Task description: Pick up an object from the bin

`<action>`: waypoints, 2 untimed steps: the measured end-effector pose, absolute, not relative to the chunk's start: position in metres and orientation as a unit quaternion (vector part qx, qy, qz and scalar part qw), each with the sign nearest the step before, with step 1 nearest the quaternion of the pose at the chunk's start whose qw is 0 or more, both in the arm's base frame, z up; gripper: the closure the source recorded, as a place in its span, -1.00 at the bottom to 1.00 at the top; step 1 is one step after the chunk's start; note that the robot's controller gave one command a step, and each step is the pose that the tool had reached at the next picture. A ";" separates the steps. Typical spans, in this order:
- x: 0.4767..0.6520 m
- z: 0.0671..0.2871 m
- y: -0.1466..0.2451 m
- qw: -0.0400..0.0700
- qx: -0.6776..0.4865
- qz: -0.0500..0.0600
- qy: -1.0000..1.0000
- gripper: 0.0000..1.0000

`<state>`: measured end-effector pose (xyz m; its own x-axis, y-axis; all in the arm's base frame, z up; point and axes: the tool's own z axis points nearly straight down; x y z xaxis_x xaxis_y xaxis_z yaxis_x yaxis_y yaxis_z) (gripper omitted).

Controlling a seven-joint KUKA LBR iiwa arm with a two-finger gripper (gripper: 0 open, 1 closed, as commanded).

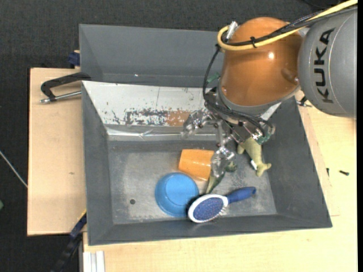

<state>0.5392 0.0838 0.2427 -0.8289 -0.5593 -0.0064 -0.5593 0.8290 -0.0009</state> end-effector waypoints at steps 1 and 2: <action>0.519 0.104 0.041 0.008 -0.421 0.000 0.907 -1.00; 0.519 0.088 0.025 0.003 -0.282 -0.001 0.959 -1.00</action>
Offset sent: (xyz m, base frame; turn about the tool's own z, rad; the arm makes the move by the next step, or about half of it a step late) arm -0.0276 -0.0514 -0.1612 -0.2802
